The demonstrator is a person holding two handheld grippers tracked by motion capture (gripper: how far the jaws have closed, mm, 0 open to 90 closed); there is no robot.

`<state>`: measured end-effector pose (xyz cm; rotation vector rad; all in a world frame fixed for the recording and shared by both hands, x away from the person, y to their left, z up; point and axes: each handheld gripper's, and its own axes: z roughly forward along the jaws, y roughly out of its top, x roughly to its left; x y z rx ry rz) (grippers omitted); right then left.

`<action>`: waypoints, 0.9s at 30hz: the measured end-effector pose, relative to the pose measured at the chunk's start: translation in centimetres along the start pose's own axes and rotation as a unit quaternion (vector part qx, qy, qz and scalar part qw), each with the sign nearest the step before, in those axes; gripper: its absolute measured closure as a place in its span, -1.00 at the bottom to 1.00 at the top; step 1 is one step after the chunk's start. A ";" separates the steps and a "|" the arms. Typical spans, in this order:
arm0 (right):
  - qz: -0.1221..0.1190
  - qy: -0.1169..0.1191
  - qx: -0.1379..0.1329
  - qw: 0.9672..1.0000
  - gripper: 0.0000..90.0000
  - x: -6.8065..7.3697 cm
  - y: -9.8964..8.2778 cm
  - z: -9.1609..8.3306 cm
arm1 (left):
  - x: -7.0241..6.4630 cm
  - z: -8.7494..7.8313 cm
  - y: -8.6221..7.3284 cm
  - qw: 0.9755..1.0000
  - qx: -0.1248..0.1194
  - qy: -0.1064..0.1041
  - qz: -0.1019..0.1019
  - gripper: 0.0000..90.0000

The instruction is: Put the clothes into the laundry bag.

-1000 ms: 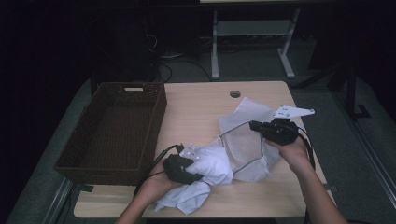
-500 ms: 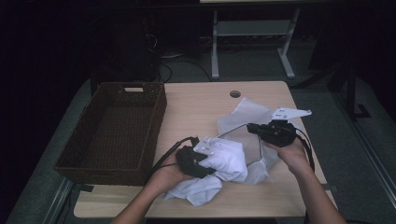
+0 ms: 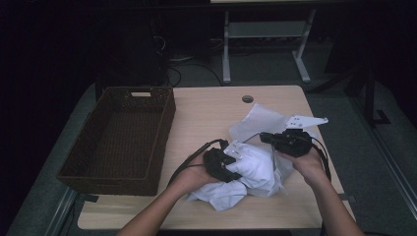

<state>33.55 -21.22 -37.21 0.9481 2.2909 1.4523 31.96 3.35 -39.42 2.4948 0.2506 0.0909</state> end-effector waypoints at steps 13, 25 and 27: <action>0.003 -0.004 0.002 1.000 0.95 -0.3 -0.3 -0.2 | -0.9 0.7 0.1 1.000 -0.001 -0.008 0.016 0.30; -0.001 0.004 0.018 1.000 0.95 0.2 -0.5 0.5 | 2.5 0.9 -0.6 0.997 0.015 0.062 -0.054 0.31; -0.003 0.005 0.021 1.000 0.95 0.4 -0.5 0.8 | 2.8 0.7 -0.7 0.995 0.017 0.071 -0.063 0.31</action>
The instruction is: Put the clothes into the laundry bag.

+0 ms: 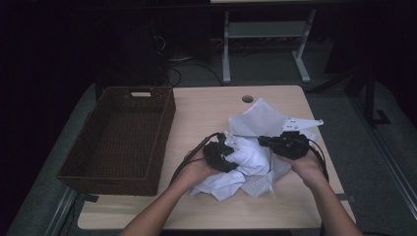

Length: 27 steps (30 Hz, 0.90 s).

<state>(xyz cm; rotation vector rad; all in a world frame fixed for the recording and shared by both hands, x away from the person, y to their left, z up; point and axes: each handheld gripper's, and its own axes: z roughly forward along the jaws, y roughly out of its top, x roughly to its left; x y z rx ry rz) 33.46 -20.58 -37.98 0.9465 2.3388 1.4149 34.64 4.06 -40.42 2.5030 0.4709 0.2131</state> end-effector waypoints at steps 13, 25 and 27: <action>0.006 0.009 -0.008 1.000 0.95 0.6 1.1 1.9 | -0.8 0.6 0.7 0.999 0.005 0.026 -0.035 0.32; 0.001 0.008 0.006 1.000 0.95 0.8 0.8 2.5 | 1.6 0.7 -0.5 0.992 0.015 0.084 -0.092 0.34; 0.003 0.009 0.006 1.000 0.95 1.0 0.8 2.7 | 1.3 0.6 -0.6 0.994 0.008 0.074 -0.079 0.33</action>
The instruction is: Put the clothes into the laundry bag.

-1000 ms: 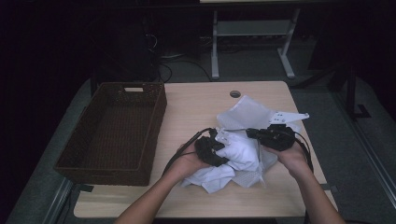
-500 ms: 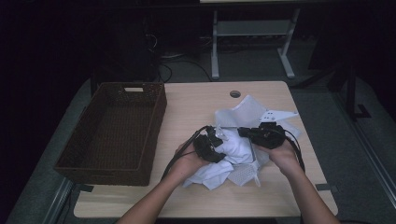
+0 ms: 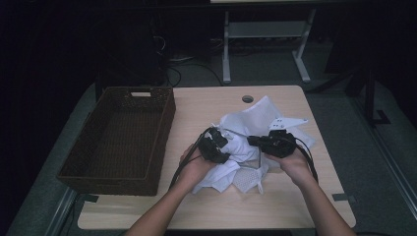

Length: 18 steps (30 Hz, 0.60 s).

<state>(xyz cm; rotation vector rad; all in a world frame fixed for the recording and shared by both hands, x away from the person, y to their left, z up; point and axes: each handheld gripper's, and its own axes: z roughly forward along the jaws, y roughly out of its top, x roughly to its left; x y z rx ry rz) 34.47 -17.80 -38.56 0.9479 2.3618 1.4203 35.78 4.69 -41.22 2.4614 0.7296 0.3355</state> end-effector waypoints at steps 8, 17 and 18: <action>0.003 -0.004 -0.003 1.000 0.95 0.0 0.1 0.1 | -2.2 -1.6 -1.0 0.997 -0.012 -0.036 0.072 0.33; -0.003 0.003 -0.003 1.000 0.95 0.4 0.4 0.2 | -2.6 -2.6 -1.9 0.989 -0.033 -0.064 0.127 0.33; -0.004 0.005 -0.003 1.000 0.94 0.5 0.4 0.2 | -2.7 -2.4 -1.8 0.988 -0.035 -0.068 0.133 0.33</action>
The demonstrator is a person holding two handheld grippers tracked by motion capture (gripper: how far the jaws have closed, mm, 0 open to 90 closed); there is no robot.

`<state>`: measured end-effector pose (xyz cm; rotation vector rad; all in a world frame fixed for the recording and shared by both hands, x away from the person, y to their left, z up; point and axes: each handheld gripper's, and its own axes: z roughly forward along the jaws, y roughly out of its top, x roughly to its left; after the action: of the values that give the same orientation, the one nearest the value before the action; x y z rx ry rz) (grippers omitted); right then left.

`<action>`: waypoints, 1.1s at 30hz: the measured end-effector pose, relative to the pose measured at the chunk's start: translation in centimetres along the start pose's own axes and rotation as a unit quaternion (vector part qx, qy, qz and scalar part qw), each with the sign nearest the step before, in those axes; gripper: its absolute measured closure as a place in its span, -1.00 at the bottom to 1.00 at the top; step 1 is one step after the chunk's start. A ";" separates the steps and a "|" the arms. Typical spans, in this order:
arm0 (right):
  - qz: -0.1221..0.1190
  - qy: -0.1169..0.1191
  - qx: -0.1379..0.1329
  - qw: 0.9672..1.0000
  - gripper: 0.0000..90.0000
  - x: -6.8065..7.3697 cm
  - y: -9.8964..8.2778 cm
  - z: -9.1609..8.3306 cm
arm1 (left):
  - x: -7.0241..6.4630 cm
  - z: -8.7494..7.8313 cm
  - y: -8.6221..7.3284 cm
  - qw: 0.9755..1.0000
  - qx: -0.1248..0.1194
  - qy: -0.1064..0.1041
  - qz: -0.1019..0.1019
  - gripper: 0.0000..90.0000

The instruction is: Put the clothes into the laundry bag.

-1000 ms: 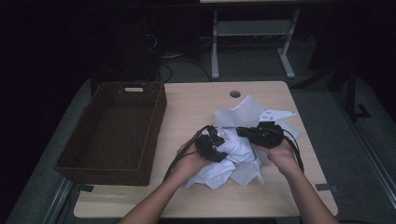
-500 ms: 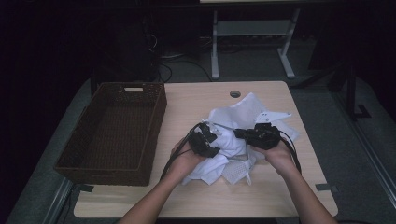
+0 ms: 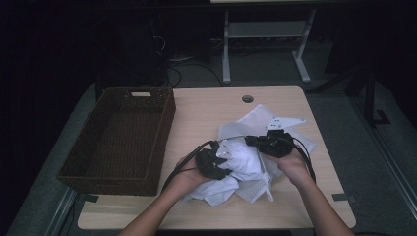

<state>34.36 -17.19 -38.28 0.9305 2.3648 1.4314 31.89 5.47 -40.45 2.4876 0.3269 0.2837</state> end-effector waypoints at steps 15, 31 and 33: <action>0.008 0.001 -0.004 1.000 0.95 0.0 0.0 -0.4 | 3.0 2.8 2.1 0.995 0.024 0.054 -0.080 0.34; 0.019 -0.016 -0.005 1.000 0.71 -0.7 -0.8 -0.1 | 4.0 3.7 2.2 0.986 0.021 0.074 -0.151 0.34; 0.020 -0.023 -0.005 1.000 0.63 -1.1 -1.3 -0.7 | 4.2 3.5 2.1 0.985 0.019 0.079 -0.154 0.34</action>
<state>34.31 -18.77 -39.15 1.0042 2.3156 1.4195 37.19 3.17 -41.39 2.4107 0.7810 0.3474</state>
